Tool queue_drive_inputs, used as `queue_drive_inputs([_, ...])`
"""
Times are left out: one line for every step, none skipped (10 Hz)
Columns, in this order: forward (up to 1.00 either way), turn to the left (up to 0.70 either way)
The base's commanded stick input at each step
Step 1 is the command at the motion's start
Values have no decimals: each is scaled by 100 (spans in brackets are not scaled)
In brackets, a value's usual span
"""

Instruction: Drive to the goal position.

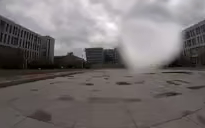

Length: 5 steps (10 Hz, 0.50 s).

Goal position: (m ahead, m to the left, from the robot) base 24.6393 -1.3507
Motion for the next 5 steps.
queue_drive_inputs([70, 0])
queue_drive_inputs([70, -3])
queue_drive_inputs([70, -15])
queue_drive_inputs([70, -28])
queue_drive_inputs([70, -8])
